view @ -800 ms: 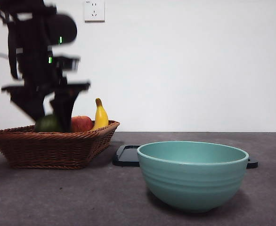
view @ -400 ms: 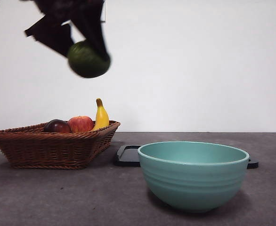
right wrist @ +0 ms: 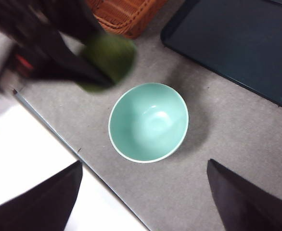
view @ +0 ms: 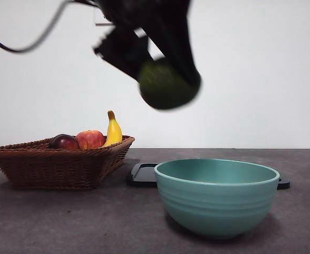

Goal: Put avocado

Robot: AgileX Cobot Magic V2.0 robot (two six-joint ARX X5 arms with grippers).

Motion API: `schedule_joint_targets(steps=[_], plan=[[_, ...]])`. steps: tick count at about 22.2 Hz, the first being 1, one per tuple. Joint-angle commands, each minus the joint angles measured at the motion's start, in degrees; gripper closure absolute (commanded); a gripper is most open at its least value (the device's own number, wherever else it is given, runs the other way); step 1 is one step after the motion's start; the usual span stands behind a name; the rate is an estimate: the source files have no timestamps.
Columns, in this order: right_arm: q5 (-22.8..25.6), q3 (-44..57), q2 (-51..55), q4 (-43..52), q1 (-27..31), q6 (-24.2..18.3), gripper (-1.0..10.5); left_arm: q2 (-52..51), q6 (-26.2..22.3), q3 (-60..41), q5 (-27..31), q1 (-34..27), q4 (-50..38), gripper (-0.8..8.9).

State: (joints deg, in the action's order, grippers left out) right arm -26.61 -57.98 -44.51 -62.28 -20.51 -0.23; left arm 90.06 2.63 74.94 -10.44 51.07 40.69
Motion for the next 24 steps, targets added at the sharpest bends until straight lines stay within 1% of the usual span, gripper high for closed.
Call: schedule_joint_targets(steps=[1, 4, 7, 14, 18, 19, 21, 22, 24], plan=[[0.15, -0.98, -0.33, 0.57, -0.24, -0.22, 5.3, 3.87, -0.72, 0.74, 0.13, 2.19, -2.23, 6.96], [0.15, -0.98, -0.33, 0.57, -0.24, -0.22, 5.3, 7.98, -0.92, 0.76, 0.87, 3.69, -5.35, 6.96], [0.17, -0.98, -0.33, 0.57, -0.24, -0.22, 5.3, 11.17, -1.42, 0.74, 3.45, 4.76, -6.82, 6.96], [0.17, -0.98, -0.35, 1.03, -0.24, -0.24, 5.3, 15.91, -2.08, 0.76, 3.56, 5.97, -9.53, 6.95], [0.15, -0.98, -0.33, 1.05, -0.24, -0.24, 5.3, 18.14, -2.05, 0.76, 3.56, 6.01, -8.63, 6.9], [0.17, -0.98, -0.35, 1.14, -0.24, -0.24, 5.3, 18.18, -2.01, 0.76, 3.56, 6.16, -8.7, 6.67], [0.15, -0.98, -0.35, 1.84, -0.24, -0.24, 5.3, 18.18, -2.01, 0.76, 3.56, 6.38, -9.27, 5.47], [0.15, -0.98, -0.35, 2.19, -0.26, -0.22, 5.3, 18.18, -2.01, 0.76, 3.56, 6.38, -9.2, 5.05], [0.13, -0.98, -0.35, 2.38, -0.24, -0.24, 5.3, 18.18, -1.97, 0.76, 3.56, 6.4, -8.87, 4.98]])
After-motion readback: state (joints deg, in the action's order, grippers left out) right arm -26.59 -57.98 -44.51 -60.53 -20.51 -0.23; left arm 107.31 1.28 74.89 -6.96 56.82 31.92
